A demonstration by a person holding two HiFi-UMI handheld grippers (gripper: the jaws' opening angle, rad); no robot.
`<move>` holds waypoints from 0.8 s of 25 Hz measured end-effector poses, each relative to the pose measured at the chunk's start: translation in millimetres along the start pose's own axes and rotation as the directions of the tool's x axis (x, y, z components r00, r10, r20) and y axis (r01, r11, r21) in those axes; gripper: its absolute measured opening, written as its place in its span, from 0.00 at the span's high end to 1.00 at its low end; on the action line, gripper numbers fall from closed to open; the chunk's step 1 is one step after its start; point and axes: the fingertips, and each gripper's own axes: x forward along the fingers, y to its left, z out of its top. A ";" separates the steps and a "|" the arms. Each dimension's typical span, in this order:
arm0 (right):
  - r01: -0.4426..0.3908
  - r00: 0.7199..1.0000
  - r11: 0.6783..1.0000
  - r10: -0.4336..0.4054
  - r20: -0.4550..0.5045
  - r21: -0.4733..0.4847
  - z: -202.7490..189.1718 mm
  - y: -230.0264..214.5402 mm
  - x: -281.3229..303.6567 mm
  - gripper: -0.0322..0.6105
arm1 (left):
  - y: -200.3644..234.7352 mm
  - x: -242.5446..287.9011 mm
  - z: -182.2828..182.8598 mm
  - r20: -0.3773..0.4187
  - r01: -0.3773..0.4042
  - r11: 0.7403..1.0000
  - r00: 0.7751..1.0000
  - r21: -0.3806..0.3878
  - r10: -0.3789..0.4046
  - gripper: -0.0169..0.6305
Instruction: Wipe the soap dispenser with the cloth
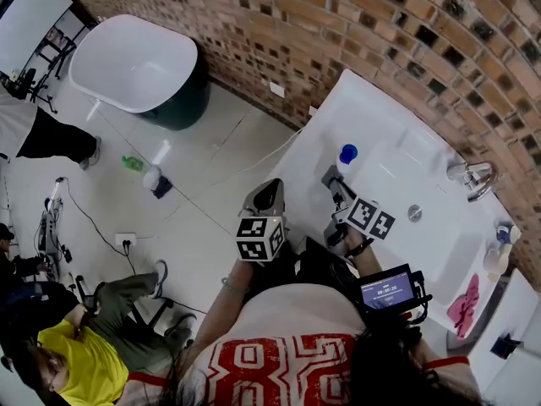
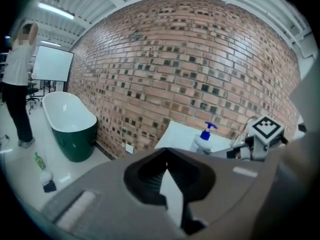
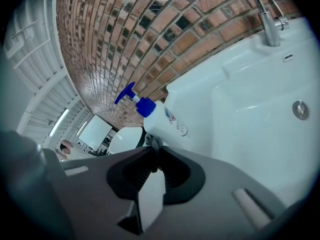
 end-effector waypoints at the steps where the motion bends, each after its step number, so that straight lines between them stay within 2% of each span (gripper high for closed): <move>1: 0.007 1.000 1.000 -0.007 0.005 0.003 1.8 -3.9 -2.6 0.88 | -1.8 1.5 0.3 0.000 0.004 1.000 1.000 0.000 -0.004 0.97; 10: 0.065 0.997 0.998 -0.066 0.038 0.019 15.4 -37.6 -14.5 0.88 | -12.7 13.1 2.6 0.000 0.031 0.999 1.000 0.009 -0.031 0.97; 20: 0.094 0.995 0.995 -0.094 -0.037 0.018 1.4 -59.2 3.5 0.88 | -10.2 14.2 2.7 -0.011 0.023 1.000 1.000 0.011 -0.023 0.97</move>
